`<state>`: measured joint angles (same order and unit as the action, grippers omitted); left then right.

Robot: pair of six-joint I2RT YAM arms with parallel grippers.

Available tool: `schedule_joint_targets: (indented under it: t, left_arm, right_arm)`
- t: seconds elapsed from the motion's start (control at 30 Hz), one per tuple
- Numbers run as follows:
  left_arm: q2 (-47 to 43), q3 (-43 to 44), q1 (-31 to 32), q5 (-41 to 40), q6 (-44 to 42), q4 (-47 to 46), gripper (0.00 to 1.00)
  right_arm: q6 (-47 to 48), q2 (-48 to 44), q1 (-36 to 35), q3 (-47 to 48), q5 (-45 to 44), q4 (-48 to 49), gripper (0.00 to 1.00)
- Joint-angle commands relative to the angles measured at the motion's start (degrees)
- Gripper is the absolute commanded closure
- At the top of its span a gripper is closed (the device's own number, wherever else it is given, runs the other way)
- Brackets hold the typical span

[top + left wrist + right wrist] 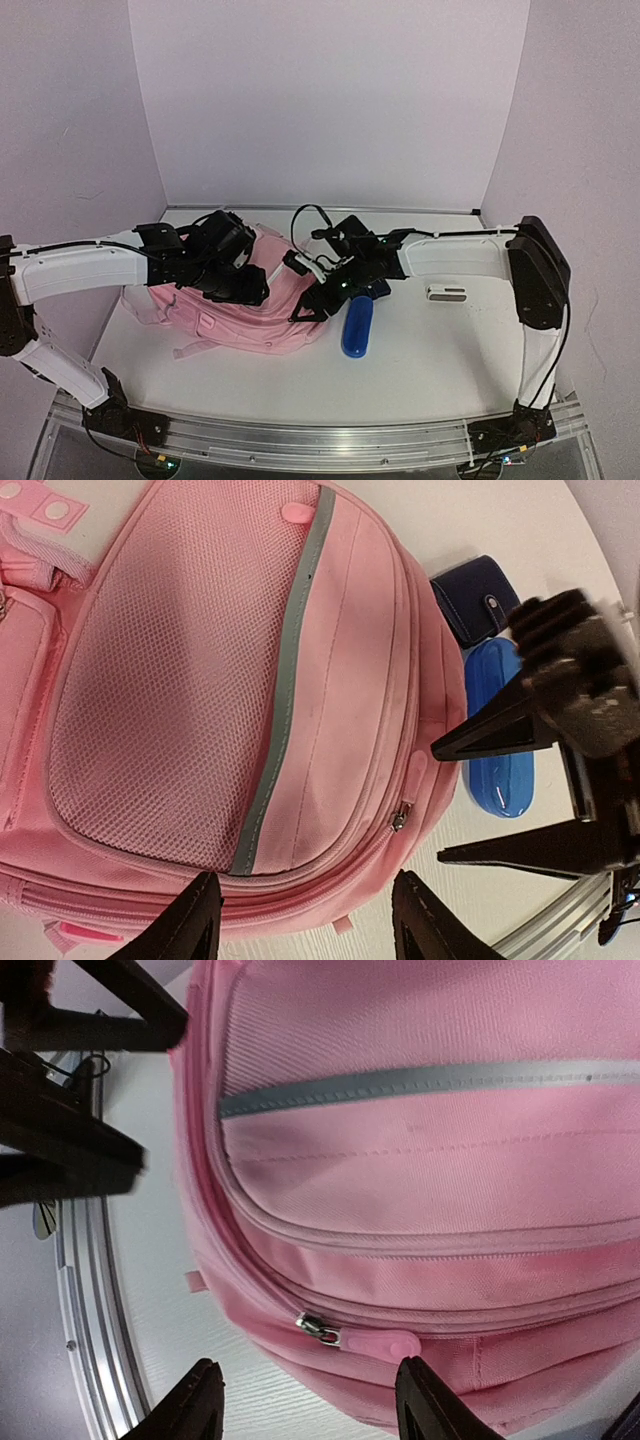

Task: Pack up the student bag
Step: Zip the student bag at the center of the board.

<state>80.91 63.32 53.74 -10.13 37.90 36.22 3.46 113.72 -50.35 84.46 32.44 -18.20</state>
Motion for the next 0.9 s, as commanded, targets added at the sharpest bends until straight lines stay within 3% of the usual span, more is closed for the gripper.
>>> schedule_joint_targets:
  t: [0.0,0.23,0.43,0.67,0.87]
  left_arm:
    - [-1.8,0.4,0.19,-1.18,0.86,0.11,0.41]
    - [-1.42,0.0,0.2,0.49,0.61,-0.98,0.41]
    - [-1.92,0.04,0.23,0.47,0.36,-1.26,0.41]
    - [-2.27,0.55,0.18,0.07,-0.71,-0.63,0.41]
    - [-2.15,0.76,0.16,-0.13,-1.19,-0.25,0.41]
  right_arm:
    - [0.6,3.62,0.53,3.52,1.07,-2.96,0.41]
    - [-0.63,6.35,1.28,6.24,4.08,-3.7,0.35]
    - [-5.35,11.21,4.98,9.83,12.98,-4.55,0.36]
    - [-6.6,12.6,5.88,10.35,23.36,-5.24,0.55]
    - [-6.0,12.52,5.88,10.44,25.49,-5.15,0.69]
